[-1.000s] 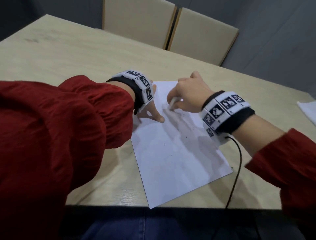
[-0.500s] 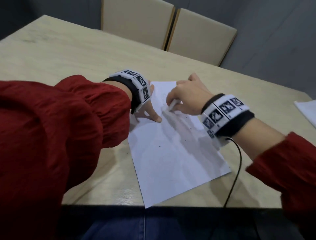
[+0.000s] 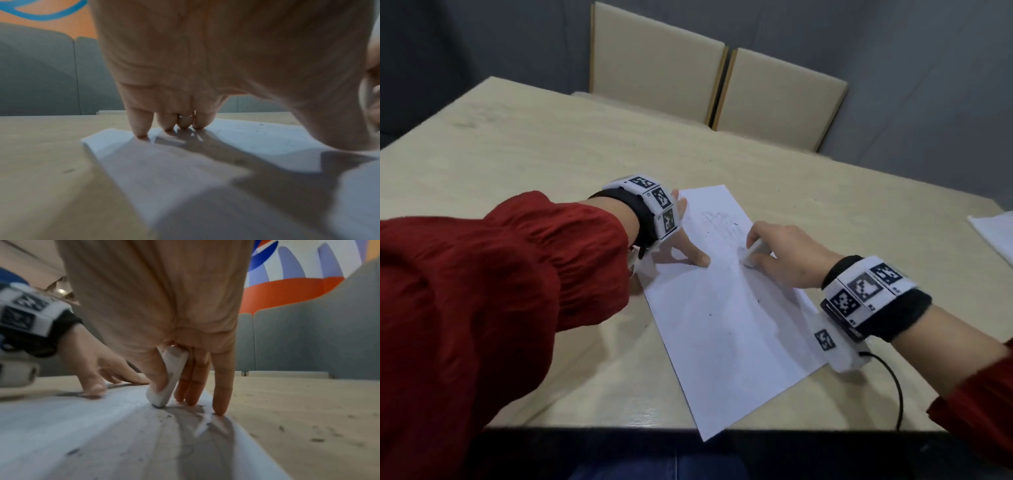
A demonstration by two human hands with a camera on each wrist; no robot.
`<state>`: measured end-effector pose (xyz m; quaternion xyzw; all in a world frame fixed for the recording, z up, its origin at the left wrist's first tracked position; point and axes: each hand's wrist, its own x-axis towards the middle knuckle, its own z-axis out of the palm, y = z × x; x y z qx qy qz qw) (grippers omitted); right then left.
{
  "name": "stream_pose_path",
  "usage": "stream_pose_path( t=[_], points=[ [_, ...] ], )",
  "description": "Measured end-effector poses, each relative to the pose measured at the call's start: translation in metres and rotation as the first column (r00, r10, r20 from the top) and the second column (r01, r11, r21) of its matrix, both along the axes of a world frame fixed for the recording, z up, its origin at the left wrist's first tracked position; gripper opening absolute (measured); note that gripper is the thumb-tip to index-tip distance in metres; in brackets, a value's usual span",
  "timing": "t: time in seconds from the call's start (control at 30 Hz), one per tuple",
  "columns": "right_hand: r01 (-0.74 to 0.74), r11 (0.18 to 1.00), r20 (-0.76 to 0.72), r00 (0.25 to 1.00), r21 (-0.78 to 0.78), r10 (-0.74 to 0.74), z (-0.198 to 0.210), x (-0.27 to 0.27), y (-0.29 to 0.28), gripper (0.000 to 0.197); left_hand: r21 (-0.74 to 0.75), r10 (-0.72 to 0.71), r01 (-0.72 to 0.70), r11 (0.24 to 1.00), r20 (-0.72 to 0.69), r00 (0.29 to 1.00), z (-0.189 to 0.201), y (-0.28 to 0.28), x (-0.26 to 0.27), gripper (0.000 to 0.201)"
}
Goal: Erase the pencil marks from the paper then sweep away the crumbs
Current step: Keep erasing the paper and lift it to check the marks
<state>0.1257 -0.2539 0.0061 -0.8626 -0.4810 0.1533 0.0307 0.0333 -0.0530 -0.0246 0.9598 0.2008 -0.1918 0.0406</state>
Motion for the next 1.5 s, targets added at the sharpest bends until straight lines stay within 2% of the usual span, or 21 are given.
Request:
stream_pose_path(
  t=[0.07,0.17,0.23,0.3,0.4,0.57,0.7,0.77,0.8,0.87,0.9,0.93,1.0,1.03,1.13,1.17,1.27,1.3,1.4,1.5],
  points=[
    [0.024,1.0,0.027,0.999,0.014,-0.024,-0.002,0.011,0.004,0.014,0.014,0.021,-0.02,1.0,-0.031,0.999,0.004,-0.004,-0.005,0.16],
    [0.064,0.997,0.076,0.995,0.054,-0.068,-0.002,0.031,0.014,0.014,0.025,-0.007,0.008,1.0,-0.062,0.998,0.006,-0.003,-0.006,0.132],
    [0.059,0.997,0.137,0.988,0.042,-0.064,-0.001,0.041,0.021,0.015,0.079,-0.055,0.062,0.995,-0.086,0.995,0.014,-0.003,-0.008,0.104],
    [0.049,0.999,0.2,0.978,0.018,-0.051,0.003,0.049,0.029,0.014,0.065,-0.063,0.067,0.996,-0.069,0.996,0.03,-0.012,-0.013,0.073],
    [0.049,0.999,0.226,0.973,0.019,-0.052,0.01,0.055,0.037,0.017,0.044,-0.082,0.082,0.996,-0.004,0.997,0.051,-0.023,-0.011,0.047],
    [0.079,0.997,0.163,0.983,0.006,-0.078,0.013,0.066,0.037,0.019,0.01,-0.114,0.114,0.993,0.152,0.982,0.051,-0.025,-0.003,0.066],
    [0.127,0.987,0.159,0.977,0.102,-0.142,0.013,0.066,0.041,0.019,-0.001,-0.151,0.151,0.988,0.034,0.988,0.03,-0.032,0.002,0.084],
    [0.141,0.974,0.101,0.982,0.177,-0.16,0.014,0.062,0.045,0.016,-0.036,-0.164,0.163,0.986,-0.026,0.986,0.025,-0.035,0.003,0.079],
    [0.15,0.968,0.039,0.986,0.201,-0.161,0.015,0.059,0.046,0.016,-0.058,-0.158,0.157,0.986,-0.021,0.987,0.024,-0.036,0.003,0.069],
    [0.136,0.971,-0.049,0.99,0.199,-0.129,0.015,0.052,0.048,0.017,-0.077,-0.172,0.175,0.981,0.043,0.984,0.027,-0.036,0.003,0.049],
    [0.12,0.977,-0.056,0.992,0.179,-0.111,0.013,0.051,0.049,0.017,-0.083,-0.178,0.184,0.979,0.072,0.981,0.031,-0.038,0.003,0.047],
    [0.104,0.981,-0.042,0.994,0.163,-0.098,0.012,0.049,0.05,0.016,-0.088,-0.17,0.177,0.98,0.087,0.982,0.033,-0.039,0.003,0.051],
    [0.096,0.983,-0.004,0.995,0.155,-0.097,0.01,0.046,0.05,0.015,-0.089,-0.166,0.174,0.981,0.088,0.982,0.031,-0.039,0.002,0.077],
    [0.101,0.981,-0.002,0.995,0.164,-0.102,0.01,0.045,0.05,0.013,-0.096,-0.167,0.175,0.98,0.085,0.982,0.028,-0.039,0.002,0.084],
    [0.077,0.978,-0.042,0.997,0.192,-0.07,0.012,0.041,0.046,0.007,-0.095,-0.155,0.16,0.982,0.059,0.986,0.017,-0.042,-0.002,0.081],
    [0.055,0.98,-0.051,0.998,0.189,-0.046,0.011,0.037,0.045,0.005,-0.077,-0.146,0.15,0.986,0.049,0.988,0.014,-0.043,-0.003,0.086],
    [-0.013,0.988,0.002,1.0,0.157,0.013,0.003,0.023,0.048,0.007,-0.071,-0.113,0.118,0.99,0.072,0.991,0.013,-0.046,-0.008,0.083],
    [-0.022,0.989,0.032,0.999,0.143,0.018,-0.001,0.02,0.05,0.007,-0.076,-0.11,0.116,0.99,0.078,0.991,0.014,-0.046,-0.009,0.087],
    [-0.004,0.995,0.074,0.997,0.104,-0.004,-0.003,0.018,0.056,0.006,-0.089,-0.103,0.111,0.99,0.093,0.99,0.011,-0.044,-0.009,0.114],
    [-0.041,0.998,0.083,0.996,0.043,0.038,0.001,0.01,0.054,0.011,-0.122,-0.089,0.102,0.987,0.106,0.99,0.01,-0.045,-0.01,0.119]
  ],
)
